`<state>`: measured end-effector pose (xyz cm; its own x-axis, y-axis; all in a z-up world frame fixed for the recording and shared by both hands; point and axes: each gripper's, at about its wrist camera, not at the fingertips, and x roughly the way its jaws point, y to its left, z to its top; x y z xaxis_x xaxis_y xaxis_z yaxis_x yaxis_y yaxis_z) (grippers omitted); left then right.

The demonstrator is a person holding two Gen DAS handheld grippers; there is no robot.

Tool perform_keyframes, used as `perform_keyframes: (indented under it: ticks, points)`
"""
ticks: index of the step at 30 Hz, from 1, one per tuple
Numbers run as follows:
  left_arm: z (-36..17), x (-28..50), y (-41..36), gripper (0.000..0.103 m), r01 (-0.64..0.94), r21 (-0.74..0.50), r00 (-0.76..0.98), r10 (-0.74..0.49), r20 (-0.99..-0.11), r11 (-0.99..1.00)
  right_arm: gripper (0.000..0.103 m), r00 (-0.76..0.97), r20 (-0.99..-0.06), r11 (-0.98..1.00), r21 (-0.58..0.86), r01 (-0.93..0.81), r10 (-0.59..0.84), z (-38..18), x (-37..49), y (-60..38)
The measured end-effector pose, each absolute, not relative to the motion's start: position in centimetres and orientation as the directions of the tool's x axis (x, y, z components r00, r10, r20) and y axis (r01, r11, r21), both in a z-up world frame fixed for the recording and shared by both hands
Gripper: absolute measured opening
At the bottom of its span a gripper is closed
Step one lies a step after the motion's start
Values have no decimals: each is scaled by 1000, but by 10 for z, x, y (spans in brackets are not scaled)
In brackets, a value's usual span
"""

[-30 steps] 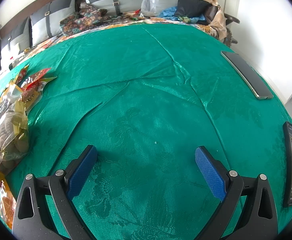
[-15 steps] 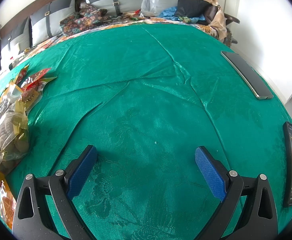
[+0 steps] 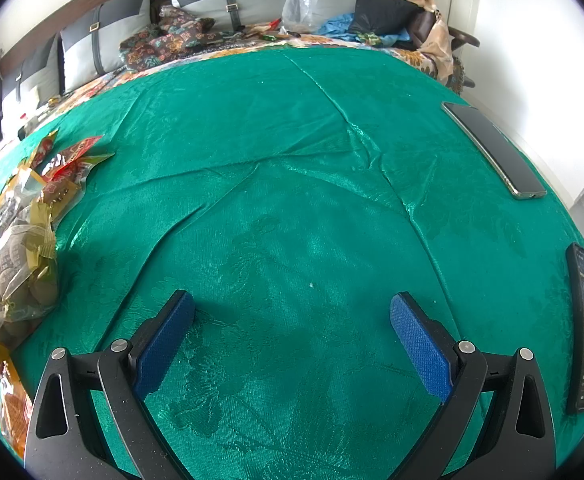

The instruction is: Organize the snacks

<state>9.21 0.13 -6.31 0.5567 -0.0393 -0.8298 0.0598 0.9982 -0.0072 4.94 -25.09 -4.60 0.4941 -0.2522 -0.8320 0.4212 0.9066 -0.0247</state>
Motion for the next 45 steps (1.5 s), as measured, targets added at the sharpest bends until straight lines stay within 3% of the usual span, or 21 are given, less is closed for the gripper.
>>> perform_keyframes:
  ticks: [12,20,23,25,28,32,34,38,45]
  points:
    - [-64,92,0,103,64,-5,570,-40,-821,998,100,494,-832,907,-25,421,-252,-46,49,-252]
    - [-65,89,5,103,158,-5,582,-97,-807,987,100,494,-832,907,-25,421,-252,-46,49,-251]
    - [-61,101,3,103,154,-15,515,-93,-852,988,100,494,-832,907,-25,421,-252,-46,49,-251]
    - [-51,117,3,103,142,-68,466,-128,-875,988,100,494,-832,907,-25,421,-252,-46,50,-251]
    - [-14,142,12,103,150,-163,519,-217,-827,975,100,494,-832,907,-25,421,-252,-47,50,-253]
    - [18,199,8,103,216,-115,537,-216,-815,970,100,494,-832,907,-25,421,-252,-46,50,-252]
    - [18,227,13,103,214,-139,512,-232,-827,967,100,494,-832,907,-25,421,-252,-46,50,-250]
    - [4,255,32,103,164,-327,432,-366,-824,931,100,494,-832,907,-25,421,-253,-46,50,-250]
    - [-11,246,10,103,297,-284,390,-387,-836,912,100,494,-832,907,-25,421,-253,-47,50,-253]
